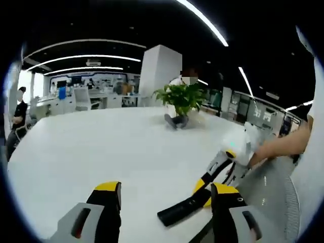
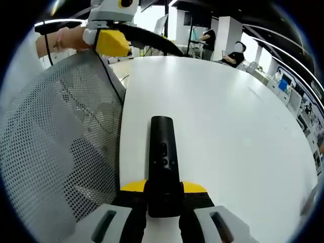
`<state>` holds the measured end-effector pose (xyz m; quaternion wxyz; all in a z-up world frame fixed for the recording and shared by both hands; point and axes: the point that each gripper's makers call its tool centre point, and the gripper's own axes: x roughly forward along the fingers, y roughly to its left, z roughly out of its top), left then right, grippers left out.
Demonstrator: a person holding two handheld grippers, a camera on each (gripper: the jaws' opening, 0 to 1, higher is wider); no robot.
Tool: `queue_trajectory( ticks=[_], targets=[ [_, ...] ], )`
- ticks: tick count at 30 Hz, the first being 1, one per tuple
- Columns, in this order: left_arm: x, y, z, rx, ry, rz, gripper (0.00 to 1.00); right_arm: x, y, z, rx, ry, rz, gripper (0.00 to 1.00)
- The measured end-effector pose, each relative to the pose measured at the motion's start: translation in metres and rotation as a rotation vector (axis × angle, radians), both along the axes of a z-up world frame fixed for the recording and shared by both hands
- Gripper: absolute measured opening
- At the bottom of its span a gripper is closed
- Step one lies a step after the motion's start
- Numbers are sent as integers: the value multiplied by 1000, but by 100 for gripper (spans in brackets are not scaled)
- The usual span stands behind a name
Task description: Press the specified remote control buttons in sequence, fully releasing each button before pressing the next.
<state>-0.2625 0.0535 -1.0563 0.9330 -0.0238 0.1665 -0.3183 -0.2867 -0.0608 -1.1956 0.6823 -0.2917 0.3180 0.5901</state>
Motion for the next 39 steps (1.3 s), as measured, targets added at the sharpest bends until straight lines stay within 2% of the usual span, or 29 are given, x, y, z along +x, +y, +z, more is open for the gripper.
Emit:
queue_trajectory(
  ticks=[1, 2, 4, 7, 12, 16, 19, 21, 22, 23, 24, 26, 27, 28, 30, 31, 33, 34, 39],
  targets=[
    [-2, 4, 5, 2, -30, 12, 80, 0, 0, 0, 0, 1, -1, 21],
    [-2, 7, 13, 3, -90, 26, 83, 0, 0, 0, 0, 1, -1, 21],
    [-1, 0, 34, -20, -189, 21, 93, 0, -1, 0, -1, 1, -3, 21],
    [0, 0, 40, 30, -247, 33, 97, 0, -1, 0, 1, 2, -12, 21],
    [-2, 6, 37, 50, -269, 50, 100, 1, -1, 0, 5, 3, -28, 21],
    [-2, 17, 36, 141, -323, 57, 100, 1, 0, 0, 11, 4, -35, 22],
    [1, 30, 33, 122, -336, 87, 100, 1, 0, 0, 16, 3, -40, 22],
    [5, 42, 25, 77, -315, 131, 100, 0, 0, 0, 19, 2, -43, 22],
    [7, 50, 16, 41, -269, 177, 100, 0, 0, 1, 21, 3, -48, 22],
    [9, 52, 10, 50, -237, 185, 99, 0, 0, 0, 22, 2, -47, 22],
    [10, 51, 2, 106, -205, 175, 98, 0, 0, 0, 22, 1, -46, 22],
    [6, 39, 1, 192, -249, 103, 96, 0, 0, 0, 15, 1, -43, 22],
    [4, 37, -1, 199, -244, 93, 96, 0, 1, 1, 10, 3, -44, 22],
    [4, 38, 0, 175, -235, 103, 94, 0, 1, 1, 2, 9, -44, 22],
    [2, 37, 5, 38, -167, 110, 89, 1, 1, 0, -24, 14, -26, 21],
    [3, 41, 5, 23, -159, 132, 88, 1, 1, 0, -37, 11, -11, 21],
    [4, 45, 9, 75, -215, 143, 92, 1, 1, 0, -55, 25, -8, 21],
    [3, 44, 11, 79, -228, 142, 94, 1, 1, 0, -60, 28, -4, 21],
    [4, 47, 17, 38, -242, 164, 98, 1, 0, 1, -66, 48, -7, 21]
  ],
)
